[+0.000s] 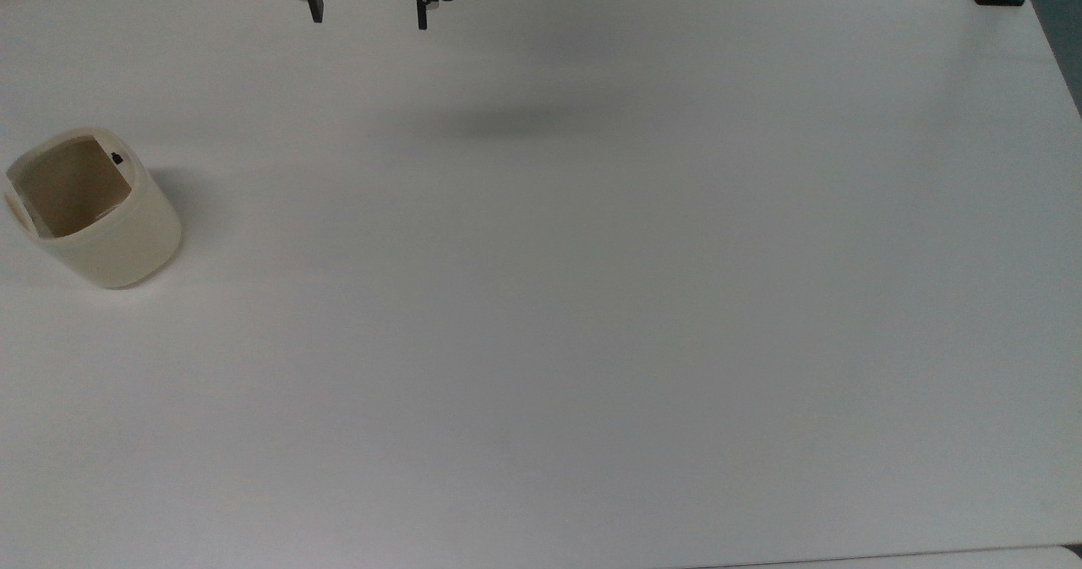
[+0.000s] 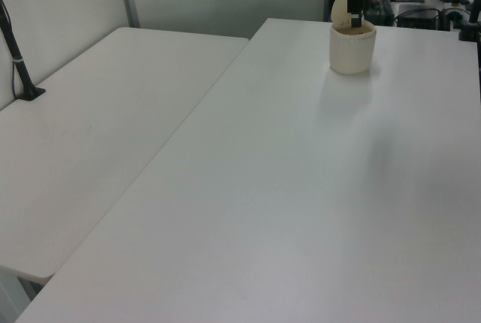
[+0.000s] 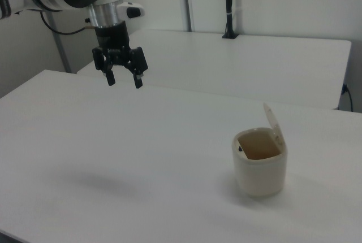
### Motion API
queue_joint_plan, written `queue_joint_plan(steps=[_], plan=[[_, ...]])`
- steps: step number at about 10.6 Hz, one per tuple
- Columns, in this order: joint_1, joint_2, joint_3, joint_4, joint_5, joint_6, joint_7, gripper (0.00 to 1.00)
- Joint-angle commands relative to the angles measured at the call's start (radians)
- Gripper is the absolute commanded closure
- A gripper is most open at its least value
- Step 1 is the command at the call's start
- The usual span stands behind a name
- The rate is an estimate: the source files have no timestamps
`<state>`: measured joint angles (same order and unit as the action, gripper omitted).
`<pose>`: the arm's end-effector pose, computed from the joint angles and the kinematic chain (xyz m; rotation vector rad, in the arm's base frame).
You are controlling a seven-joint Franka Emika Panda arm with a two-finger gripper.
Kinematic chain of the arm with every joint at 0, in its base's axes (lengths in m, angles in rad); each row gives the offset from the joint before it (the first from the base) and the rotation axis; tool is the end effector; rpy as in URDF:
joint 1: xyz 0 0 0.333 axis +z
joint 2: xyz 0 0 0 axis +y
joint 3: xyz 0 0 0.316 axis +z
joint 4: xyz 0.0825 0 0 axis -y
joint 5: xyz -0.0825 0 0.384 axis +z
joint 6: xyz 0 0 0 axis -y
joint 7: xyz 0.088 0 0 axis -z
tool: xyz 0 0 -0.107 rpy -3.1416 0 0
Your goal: Close the trash bin
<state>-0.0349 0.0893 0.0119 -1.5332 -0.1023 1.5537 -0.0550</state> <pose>0.5782 -0.0247 0.5907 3.0407 0.0513 -0.1106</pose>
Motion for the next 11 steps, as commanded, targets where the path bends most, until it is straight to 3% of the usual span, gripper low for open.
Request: queue_joint_plan(steps=[1, 11], plan=[[0.006, -0.023, -0.007, -0.016, -0.013, -0.026, -0.020, 0.00], [-0.014, -0.026, -0.021, -0.008, 0.006, -0.014, -0.077, 0.00]])
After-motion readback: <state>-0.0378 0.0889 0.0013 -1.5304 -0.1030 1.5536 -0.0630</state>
